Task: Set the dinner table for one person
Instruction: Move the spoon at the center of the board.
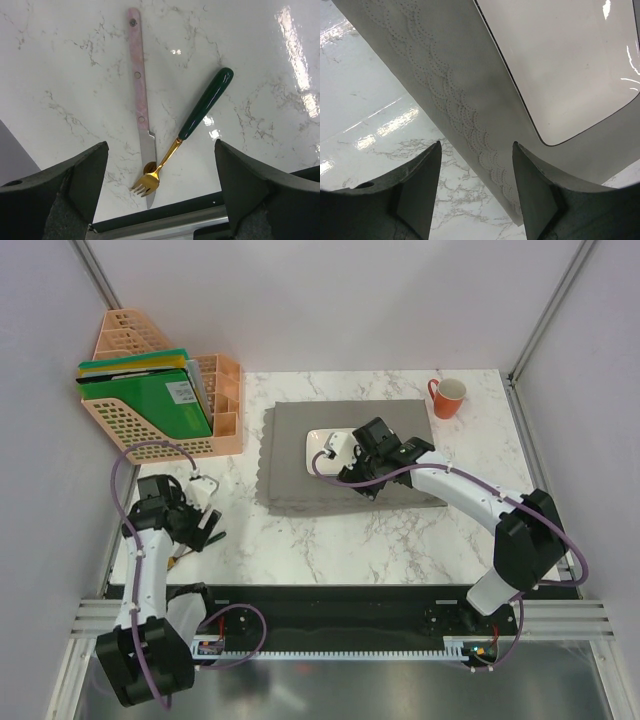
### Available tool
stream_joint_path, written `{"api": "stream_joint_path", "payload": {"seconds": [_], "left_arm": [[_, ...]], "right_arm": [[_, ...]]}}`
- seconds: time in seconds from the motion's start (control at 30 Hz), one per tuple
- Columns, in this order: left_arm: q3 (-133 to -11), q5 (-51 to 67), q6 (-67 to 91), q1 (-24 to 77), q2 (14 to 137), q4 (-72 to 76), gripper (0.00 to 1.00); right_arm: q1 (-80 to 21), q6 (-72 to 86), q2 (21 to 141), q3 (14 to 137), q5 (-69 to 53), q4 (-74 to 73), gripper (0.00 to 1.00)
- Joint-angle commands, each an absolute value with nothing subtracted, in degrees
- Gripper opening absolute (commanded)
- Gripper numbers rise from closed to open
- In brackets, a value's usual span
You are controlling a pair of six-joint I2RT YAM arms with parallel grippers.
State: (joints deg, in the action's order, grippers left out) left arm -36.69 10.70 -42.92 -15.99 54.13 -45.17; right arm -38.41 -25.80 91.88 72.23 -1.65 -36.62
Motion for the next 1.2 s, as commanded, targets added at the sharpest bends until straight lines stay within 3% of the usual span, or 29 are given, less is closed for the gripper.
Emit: {"api": "stream_joint_path", "payload": {"seconds": [0.0,0.5,0.6,0.8,0.83,0.93,1.17], "left_arm": [[-33.84,9.59,-49.39,-15.91,54.22,-45.97,0.93],[-33.05,1.41,-45.18,-16.0,64.06,-40.52,0.89],[-33.4,0.62,-43.69,-15.91,66.44,-38.94,0.78],[-34.45,0.26,-42.19,-15.91,71.27,-36.04,0.43],[-34.63,0.26,-42.1,-15.91,72.67,-35.95,0.28],[-35.07,0.26,-41.75,-15.91,74.79,-35.25,0.05],[-36.64,1.05,-41.4,-15.73,75.85,-34.1,0.02]], "right_arm": [[-38.58,-26.19,92.72,72.86,-0.88,-34.98,0.66],[-38.67,-25.84,93.87,73.12,-1.05,-35.59,0.64],[-38.58,-25.84,93.96,73.04,-1.32,-35.86,0.64],[-38.58,-26.02,93.17,72.16,-1.93,-36.12,0.63],[-38.58,-26.02,93.08,71.98,-1.85,-36.04,0.63],[-38.58,-26.1,92.9,71.81,-1.93,-36.12,0.63],[-38.58,-26.1,93.25,71.81,-1.93,-36.12,0.62]]}}
